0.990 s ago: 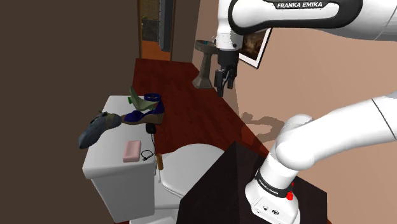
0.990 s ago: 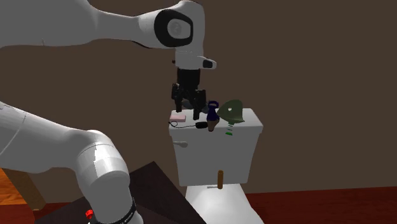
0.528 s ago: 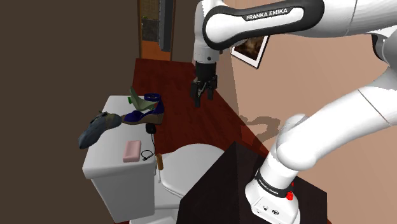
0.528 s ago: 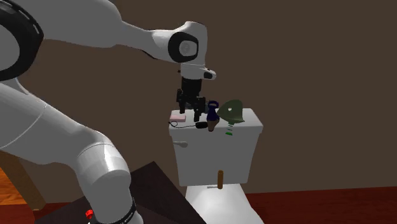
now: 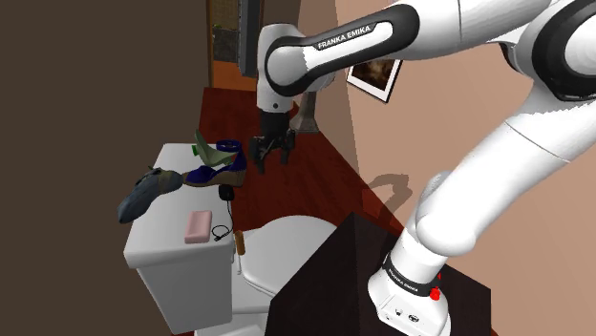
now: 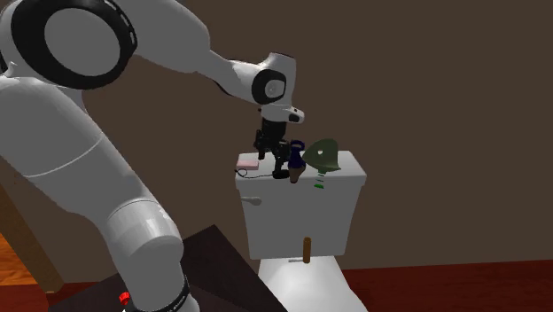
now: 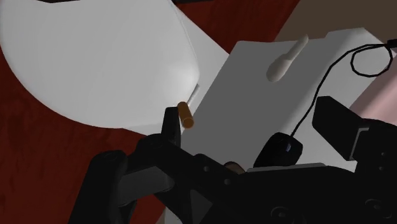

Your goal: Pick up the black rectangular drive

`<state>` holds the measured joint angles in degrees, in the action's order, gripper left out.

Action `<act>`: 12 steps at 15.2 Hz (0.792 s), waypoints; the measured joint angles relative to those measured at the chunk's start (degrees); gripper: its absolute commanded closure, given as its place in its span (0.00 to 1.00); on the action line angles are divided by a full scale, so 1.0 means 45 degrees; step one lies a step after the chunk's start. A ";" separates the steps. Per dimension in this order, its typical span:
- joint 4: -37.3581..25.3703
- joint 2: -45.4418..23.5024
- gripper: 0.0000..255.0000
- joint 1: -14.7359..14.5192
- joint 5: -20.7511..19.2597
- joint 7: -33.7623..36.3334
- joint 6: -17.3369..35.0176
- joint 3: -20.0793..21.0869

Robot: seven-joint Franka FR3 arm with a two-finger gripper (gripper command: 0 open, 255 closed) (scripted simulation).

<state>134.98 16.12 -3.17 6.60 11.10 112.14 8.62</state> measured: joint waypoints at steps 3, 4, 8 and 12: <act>-0.0490 -0.1233 0.00 -0.0090 0.0250 0.0422 0.0881 0.0193; -0.0726 -0.1716 0.00 -0.0165 0.0338 0.0652 0.1187 0.0312; -0.1826 -0.3538 0.00 -0.0361 0.0546 0.1334 0.2130 0.0579; -0.2348 -0.4640 0.00 -0.0472 0.0581 0.1627 0.2812 0.0677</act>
<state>124.42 -4.76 -5.29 9.21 18.42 124.80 11.67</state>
